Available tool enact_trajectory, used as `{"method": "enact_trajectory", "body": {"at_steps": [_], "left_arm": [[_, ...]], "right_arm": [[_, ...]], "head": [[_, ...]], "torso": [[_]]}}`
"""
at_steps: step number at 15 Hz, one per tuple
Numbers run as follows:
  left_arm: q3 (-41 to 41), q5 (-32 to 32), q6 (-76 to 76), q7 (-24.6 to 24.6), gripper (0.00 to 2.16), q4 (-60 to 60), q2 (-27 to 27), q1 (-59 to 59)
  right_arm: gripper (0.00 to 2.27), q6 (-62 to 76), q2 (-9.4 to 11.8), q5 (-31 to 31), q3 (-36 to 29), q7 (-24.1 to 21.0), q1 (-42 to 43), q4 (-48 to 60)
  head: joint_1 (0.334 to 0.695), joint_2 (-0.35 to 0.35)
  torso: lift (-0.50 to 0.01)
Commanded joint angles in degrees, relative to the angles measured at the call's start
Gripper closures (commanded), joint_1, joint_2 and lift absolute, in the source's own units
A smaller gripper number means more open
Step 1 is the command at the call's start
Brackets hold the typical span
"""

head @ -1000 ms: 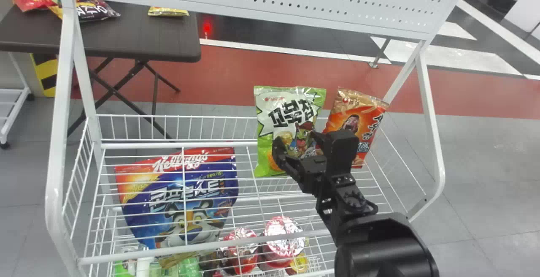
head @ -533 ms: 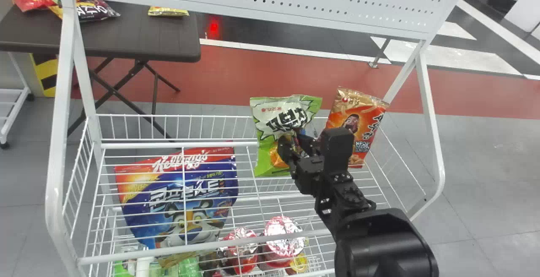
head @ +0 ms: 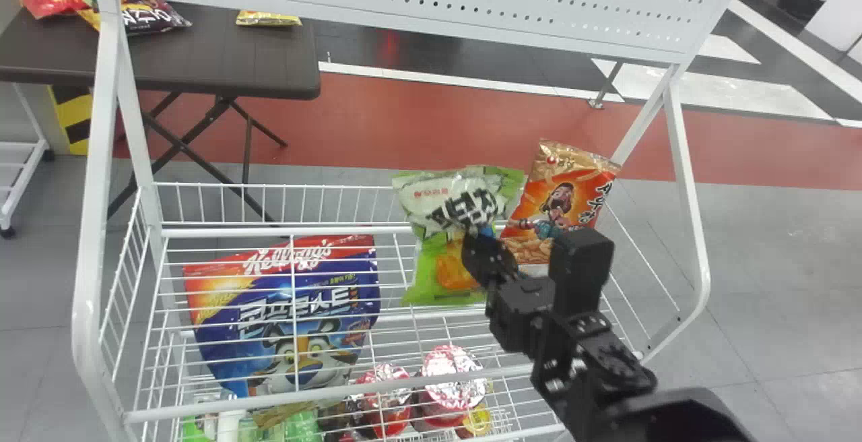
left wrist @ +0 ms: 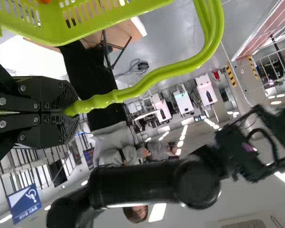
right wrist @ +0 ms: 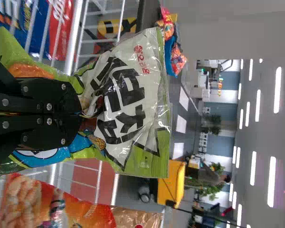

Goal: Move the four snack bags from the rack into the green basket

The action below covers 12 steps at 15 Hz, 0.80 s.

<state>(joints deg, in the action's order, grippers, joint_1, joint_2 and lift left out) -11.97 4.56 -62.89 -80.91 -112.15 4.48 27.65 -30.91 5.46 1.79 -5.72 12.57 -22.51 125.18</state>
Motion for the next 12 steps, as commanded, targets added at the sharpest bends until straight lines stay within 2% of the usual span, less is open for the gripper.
{"method": "enact_trajectory", "body": {"at_steps": [1, 3, 5, 7, 12], "left_arm": [[0.19, 0.54, 0.34, -0.04, 1.47, 0.18, 0.09, -0.06], [0.19, 0.63, 0.34, -0.04, 1.47, 0.27, 0.00, -0.14], [0.19, 0.71, 0.52, -0.04, 1.47, 0.35, 0.00, -0.23], [0.19, 0.71, 0.52, -0.04, 1.47, 0.35, 0.00, -0.23], [-0.16, 0.71, 0.70, 0.31, 1.47, 0.44, -0.18, -0.41]], "right_arm": [[2.19, -8.78, -0.10, 3.57, -1.75, 1.22, -8.43, 10.61], [2.19, -22.66, -0.10, 5.33, -3.60, 5.79, -13.44, 17.73], [2.19, -28.64, -0.10, 6.91, -5.00, 7.64, -17.66, 20.46], [2.19, -35.85, -0.10, 6.29, -5.62, 10.80, -19.33, 20.55], [2.19, -43.58, 0.60, 6.91, -5.27, 14.23, -24.86, 17.03]], "head": [[0.695, -0.350], [0.695, -0.350], [0.695, -0.350], [0.695, -0.350], [0.695, -0.350]], "torso": [[0.000], [0.000], [0.000], [0.000], [0.000]]}}
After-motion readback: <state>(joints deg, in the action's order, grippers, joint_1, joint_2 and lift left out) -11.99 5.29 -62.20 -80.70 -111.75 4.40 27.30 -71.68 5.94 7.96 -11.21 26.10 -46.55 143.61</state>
